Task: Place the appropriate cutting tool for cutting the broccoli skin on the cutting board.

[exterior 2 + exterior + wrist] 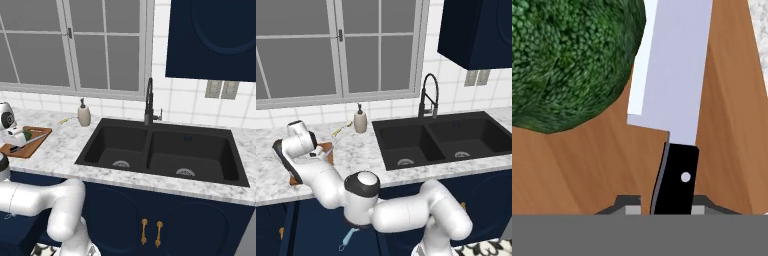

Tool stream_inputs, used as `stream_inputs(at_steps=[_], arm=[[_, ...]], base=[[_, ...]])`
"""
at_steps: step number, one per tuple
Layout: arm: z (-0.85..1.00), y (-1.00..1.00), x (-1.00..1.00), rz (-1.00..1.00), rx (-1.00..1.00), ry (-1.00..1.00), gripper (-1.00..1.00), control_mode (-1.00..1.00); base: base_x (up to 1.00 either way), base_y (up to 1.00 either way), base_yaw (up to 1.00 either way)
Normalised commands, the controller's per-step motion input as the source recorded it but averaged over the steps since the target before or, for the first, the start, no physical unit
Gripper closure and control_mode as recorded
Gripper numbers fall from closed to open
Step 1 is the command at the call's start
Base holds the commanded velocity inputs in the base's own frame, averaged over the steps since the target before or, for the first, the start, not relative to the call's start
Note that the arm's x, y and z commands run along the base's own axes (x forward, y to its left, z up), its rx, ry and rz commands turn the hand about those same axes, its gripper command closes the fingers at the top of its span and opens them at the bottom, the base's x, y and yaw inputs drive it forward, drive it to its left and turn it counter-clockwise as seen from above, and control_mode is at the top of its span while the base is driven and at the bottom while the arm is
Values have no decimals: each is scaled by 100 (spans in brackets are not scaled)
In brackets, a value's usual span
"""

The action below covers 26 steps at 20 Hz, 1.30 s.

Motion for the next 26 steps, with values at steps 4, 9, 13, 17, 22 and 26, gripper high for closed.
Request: stream_inputs(at_steps=[4, 9, 13, 17, 22, 26], arm=[[-44, 0, 6, 4, 0, 0, -100, -100], [-59, 0, 0, 6, 0, 0, -100, -100], [-31, -9, -2, 4, 0, 0, -100, -100], [-5, -21, -12, 4, 1, -3, -100, -100], [16, -28, -29, 1, 1, -9, -100, -100], [28, -50, -52, 0, 2, -14, -100, -100]], base=[[0, 0, 0], [0, 0, 0], [0, 0, 0], [0, 0, 0], [0, 0, 0], [0, 0, 0]])
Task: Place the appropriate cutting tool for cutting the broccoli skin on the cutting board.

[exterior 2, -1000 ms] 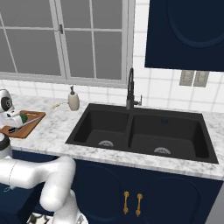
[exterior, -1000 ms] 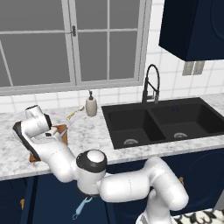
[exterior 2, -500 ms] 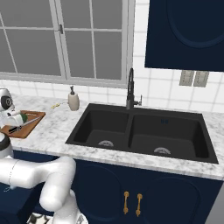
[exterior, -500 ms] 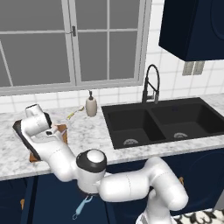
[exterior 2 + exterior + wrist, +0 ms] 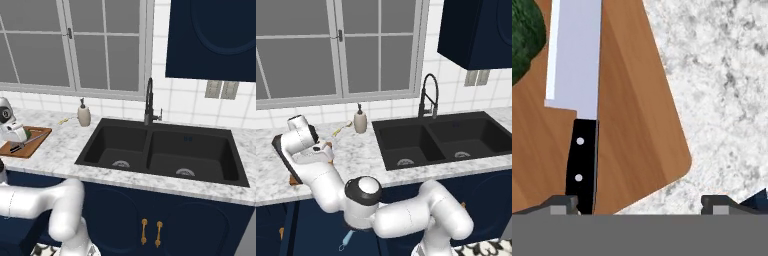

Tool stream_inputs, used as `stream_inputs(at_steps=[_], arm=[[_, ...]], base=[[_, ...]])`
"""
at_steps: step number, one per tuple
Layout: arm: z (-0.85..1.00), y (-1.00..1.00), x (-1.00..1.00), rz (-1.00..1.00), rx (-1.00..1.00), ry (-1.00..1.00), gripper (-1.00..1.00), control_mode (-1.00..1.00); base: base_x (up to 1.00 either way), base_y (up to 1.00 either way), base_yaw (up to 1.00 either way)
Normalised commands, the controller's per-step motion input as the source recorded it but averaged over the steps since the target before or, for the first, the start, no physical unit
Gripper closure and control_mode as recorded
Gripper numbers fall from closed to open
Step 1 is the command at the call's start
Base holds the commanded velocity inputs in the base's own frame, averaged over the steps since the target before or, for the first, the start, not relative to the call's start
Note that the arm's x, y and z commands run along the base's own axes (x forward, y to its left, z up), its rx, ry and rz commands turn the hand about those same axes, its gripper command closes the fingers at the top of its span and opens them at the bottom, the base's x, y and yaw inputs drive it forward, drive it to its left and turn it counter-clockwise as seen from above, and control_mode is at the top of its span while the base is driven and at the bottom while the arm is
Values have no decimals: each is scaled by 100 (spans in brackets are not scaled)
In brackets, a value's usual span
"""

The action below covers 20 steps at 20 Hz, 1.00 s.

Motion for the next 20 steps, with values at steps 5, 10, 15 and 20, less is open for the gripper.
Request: stream_inputs(at_steps=[5, 10, 15, 20], arm=[[24, -57, -45, 0, 8, -18, -100, -100], [26, -66, -39, 0, 9, -22, -100, -100], [28, -91, -61, 5, 1, -12, -100, -100], [32, -86, -95, 5, 0, -11, -100, -100]], base=[[0, 0, 0], [0, 0, 0], [0, 0, 0], [0, 0, 0]])
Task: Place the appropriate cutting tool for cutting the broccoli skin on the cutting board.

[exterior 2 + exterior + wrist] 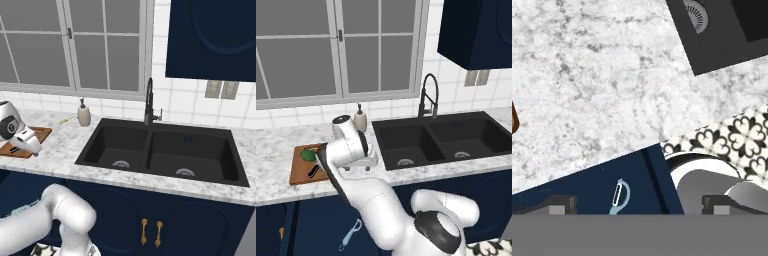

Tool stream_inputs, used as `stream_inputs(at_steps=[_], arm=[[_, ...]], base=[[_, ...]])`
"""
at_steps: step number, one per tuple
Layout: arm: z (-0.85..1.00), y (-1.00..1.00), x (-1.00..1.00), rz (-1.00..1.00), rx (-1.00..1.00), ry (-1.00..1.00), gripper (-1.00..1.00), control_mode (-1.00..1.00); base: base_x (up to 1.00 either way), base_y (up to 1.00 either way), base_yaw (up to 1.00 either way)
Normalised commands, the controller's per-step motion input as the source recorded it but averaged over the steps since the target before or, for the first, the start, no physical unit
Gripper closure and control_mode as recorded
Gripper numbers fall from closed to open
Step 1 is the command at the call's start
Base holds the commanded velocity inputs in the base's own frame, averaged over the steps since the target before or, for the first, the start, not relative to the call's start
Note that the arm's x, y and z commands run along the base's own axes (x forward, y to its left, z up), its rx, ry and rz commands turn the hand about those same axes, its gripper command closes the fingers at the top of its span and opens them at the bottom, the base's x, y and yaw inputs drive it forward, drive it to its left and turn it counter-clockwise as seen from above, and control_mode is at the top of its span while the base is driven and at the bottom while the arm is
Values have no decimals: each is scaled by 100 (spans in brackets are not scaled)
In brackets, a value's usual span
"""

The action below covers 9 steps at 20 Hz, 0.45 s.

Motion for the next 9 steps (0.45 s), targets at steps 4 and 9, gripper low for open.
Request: stream_inputs(at_steps=[4, 9], arm=[[46, -85, -100, 4, 0, -8, -100, -100], [49, -86, -100, 4, 5, -2, -100, -100]], base=[[0, 0, 0], [0, 0, 0]])
